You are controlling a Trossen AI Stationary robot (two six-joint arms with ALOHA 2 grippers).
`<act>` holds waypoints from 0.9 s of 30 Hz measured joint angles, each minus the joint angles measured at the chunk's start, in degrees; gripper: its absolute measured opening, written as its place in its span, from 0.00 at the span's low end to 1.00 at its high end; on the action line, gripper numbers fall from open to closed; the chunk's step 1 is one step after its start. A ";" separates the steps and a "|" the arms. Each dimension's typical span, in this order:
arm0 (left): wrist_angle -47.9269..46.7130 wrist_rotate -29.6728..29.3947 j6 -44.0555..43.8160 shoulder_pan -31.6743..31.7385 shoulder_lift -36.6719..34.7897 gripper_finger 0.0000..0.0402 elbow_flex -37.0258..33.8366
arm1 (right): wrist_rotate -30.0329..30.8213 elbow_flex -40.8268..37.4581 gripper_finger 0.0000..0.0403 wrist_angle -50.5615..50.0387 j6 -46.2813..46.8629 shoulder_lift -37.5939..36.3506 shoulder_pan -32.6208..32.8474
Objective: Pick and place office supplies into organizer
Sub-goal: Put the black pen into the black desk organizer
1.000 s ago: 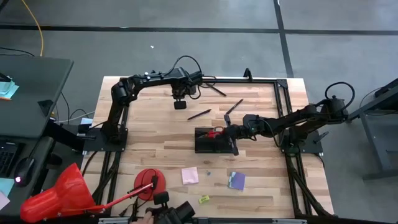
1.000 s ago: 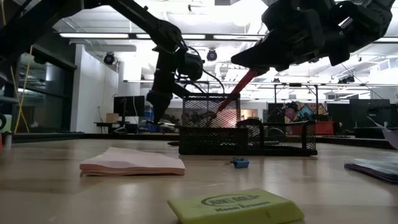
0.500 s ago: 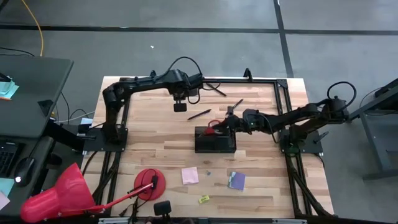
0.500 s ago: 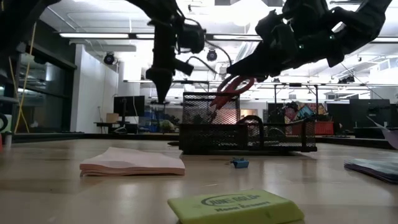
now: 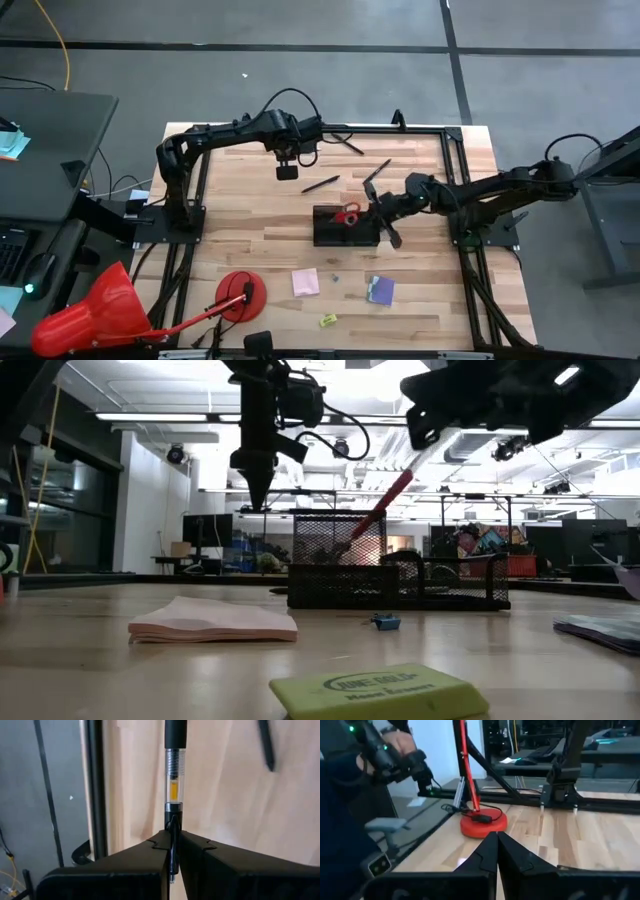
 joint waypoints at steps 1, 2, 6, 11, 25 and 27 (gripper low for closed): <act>-0.36 0.06 0.00 -0.37 0.00 0.01 0.00 | 1.28 0.00 0.01 -1.62 -1.32 -1.03 0.27; -0.60 0.08 0.00 -0.76 0.00 0.01 0.00 | 2.95 0.00 0.02 -3.61 -2.74 -1.99 0.51; -1.79 2.98 -0.14 -2.05 0.01 0.01 0.44 | 11.92 0.00 0.12 -10.41 -7.20 -5.40 1.11; -3.79 10.85 -3.64 -3.47 0.02 0.02 4.27 | 24.04 0.00 0.30 -12.30 -13.54 -5.94 3.24; -0.66 31.94 -12.04 -7.20 0.02 0.02 15.45 | 54.09 2.38 0.50 -16.17 -35.23 -4.79 10.53; -0.33 33.03 -14.69 -7.01 0.13 0.02 15.43 | 56.44 2.40 0.49 -15.89 -38.43 -4.22 12.38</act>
